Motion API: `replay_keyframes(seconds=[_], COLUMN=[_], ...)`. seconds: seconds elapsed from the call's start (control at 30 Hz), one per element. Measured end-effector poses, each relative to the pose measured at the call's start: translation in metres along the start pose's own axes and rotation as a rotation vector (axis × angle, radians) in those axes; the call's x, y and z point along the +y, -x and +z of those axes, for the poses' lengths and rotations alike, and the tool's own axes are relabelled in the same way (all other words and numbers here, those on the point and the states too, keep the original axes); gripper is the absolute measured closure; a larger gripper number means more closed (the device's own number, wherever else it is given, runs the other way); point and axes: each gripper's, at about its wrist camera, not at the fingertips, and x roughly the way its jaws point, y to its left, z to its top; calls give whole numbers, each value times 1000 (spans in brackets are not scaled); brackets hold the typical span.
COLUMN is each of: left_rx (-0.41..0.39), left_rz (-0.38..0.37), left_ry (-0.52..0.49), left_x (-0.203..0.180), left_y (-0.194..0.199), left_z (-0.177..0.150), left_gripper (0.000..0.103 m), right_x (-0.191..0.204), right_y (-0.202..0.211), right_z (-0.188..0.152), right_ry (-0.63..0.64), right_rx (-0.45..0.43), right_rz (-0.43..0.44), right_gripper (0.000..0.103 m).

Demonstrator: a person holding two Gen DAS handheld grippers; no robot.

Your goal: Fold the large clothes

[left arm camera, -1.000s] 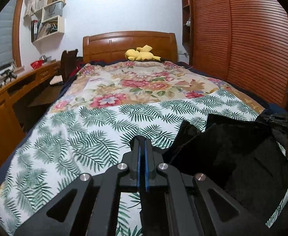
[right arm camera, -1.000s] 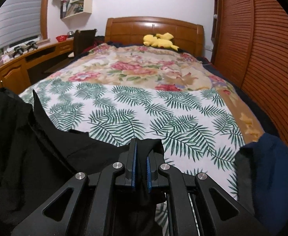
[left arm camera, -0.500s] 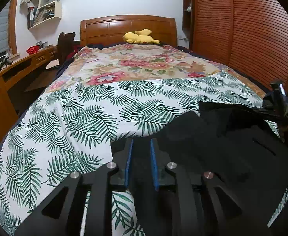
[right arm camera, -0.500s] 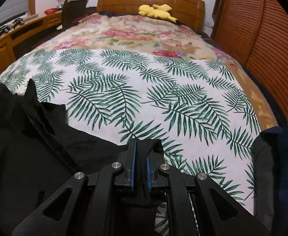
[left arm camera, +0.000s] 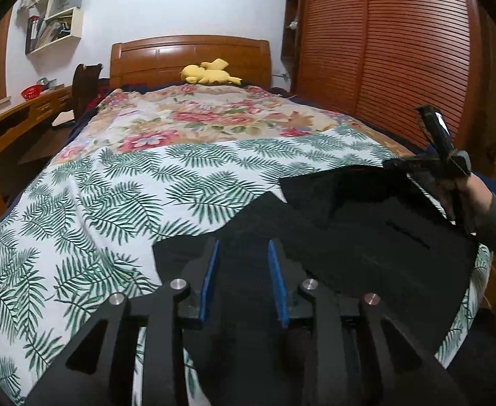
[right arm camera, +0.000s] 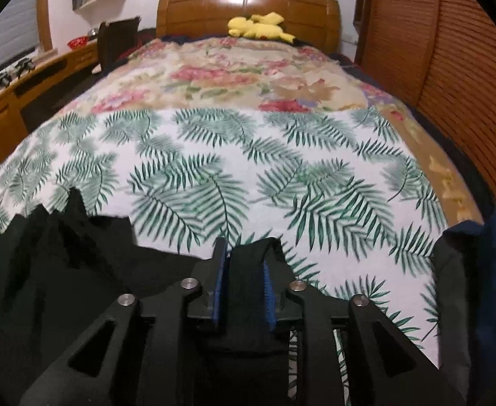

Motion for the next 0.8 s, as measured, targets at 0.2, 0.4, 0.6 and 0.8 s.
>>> replay_keyframes(seconds=[0.2, 0.4, 0.6, 0.8], left_rx=[-13, -4, -2, 3], left_rz=[-29, -54, -71, -70], left_ry=[-18, -42, -57, -71], left_x=[-15, -27, -34, -39], left_y=[8, 6, 5, 3], left_z=[-7, -12, -14, -16], left_gripper=[75, 74, 74, 73], right_x=[6, 23, 52, 91], right_y=[22, 11, 19, 48], right_z=[12, -1, -31, -61], right_ry=[2, 71, 100, 165], right_rx=[-62, 14, 57, 75], right_rz=[-48, -16, 77, 186], right_gripper=[64, 64, 64, 64])
